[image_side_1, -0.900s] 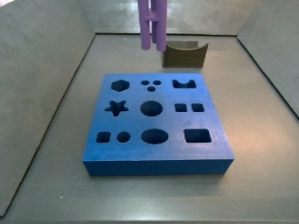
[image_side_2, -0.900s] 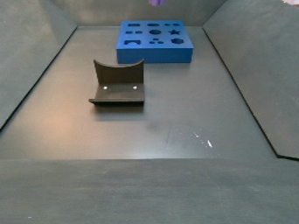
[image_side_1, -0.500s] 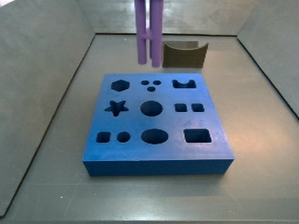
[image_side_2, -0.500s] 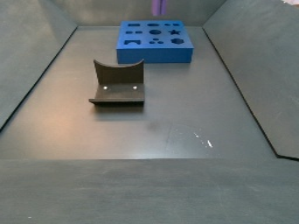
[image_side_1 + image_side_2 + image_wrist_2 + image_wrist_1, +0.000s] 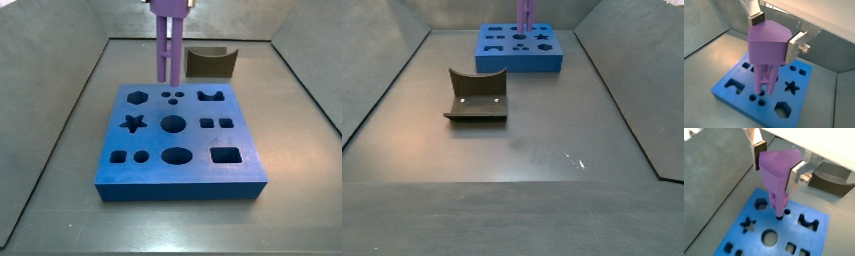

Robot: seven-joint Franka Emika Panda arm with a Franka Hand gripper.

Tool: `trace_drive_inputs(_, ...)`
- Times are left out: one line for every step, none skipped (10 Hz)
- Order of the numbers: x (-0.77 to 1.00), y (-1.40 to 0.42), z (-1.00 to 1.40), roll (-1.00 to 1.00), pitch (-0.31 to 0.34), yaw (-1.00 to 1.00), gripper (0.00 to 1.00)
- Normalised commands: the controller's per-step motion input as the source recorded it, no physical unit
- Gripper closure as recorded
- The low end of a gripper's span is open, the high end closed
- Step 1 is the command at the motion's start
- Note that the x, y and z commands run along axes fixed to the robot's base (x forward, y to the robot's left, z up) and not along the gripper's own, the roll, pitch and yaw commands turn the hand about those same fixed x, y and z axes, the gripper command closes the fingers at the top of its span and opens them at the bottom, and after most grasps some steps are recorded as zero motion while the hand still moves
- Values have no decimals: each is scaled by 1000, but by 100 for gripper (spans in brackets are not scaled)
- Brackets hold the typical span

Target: Insert the 3 prong object.

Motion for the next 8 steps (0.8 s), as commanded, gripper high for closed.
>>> trace_drive_inputs(229,126,-229,-206,-84,-737,100)
trace_drive_inputs(163,29,-269,-47,-11,-969,100)
trace_drive_inputs(151,0,-203,13,0,-880,100)
trace_drive_inputs(183,0,-171,84,90,-706,100)
trace_drive_inputs(126,0,-186,134,116,-706,100)
trace_drive_inputs(80,0,-246,139,111,-626,100)
trace_drive_inputs(117,0,-249,114,100,-569,100)
trace_drive_inputs(20,0,-209,103,67,-317,100)
